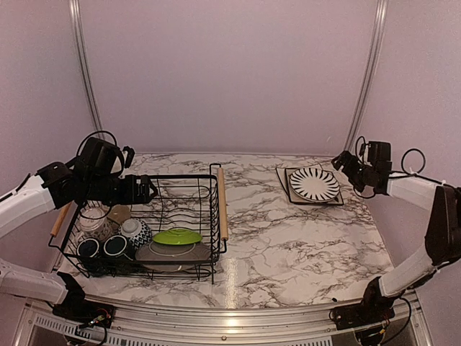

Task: Unload the mixed dishes from the dish rack
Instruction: Place the plate with another plate, then grab the plate from the dish rack.

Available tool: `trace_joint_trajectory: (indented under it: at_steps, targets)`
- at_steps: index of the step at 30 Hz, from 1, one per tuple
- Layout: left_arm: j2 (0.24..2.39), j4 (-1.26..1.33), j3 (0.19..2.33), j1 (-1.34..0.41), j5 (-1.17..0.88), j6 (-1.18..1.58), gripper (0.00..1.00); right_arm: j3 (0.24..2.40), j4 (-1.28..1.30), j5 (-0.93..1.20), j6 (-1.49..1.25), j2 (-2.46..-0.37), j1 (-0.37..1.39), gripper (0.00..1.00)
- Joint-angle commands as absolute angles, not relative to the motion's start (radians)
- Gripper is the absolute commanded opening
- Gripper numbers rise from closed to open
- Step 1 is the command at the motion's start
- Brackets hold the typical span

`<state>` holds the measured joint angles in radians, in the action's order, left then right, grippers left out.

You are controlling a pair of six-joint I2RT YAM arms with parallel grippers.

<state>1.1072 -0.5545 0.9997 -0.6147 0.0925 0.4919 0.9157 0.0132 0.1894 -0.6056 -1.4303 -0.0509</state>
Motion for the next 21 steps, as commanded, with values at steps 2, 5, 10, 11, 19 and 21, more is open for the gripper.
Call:
trace_joint_trajectory:
  at_steps: [2,5,10,11,19,21]
  targets:
    - [1.147,-0.630,1.000,-0.617,-0.036,0.501,0.99,0.946,0.110,0.179,-0.475,-1.379,-0.037,0.99]
    - [1.174,-0.687,1.017,-0.618,-0.074,0.527,0.99,1.010,0.146,0.163,-0.363,-1.371,0.088,0.98]
    - [1.200,-0.764,1.029,-0.622,-0.119,0.540,0.99,1.123,0.187,0.188,-0.087,-1.375,0.371,0.95]
    - [1.198,-0.770,1.026,-0.624,-0.119,0.539,0.99,1.141,0.190,0.187,-0.031,-1.373,0.439,0.95]
    - [1.259,-0.782,1.010,-0.653,-0.120,0.502,0.90,1.331,0.311,0.211,0.361,-1.495,0.873,0.95]
    - [1.280,-0.783,1.009,-0.656,-0.119,0.495,0.89,1.412,0.383,0.187,0.409,-1.576,0.929,0.93]
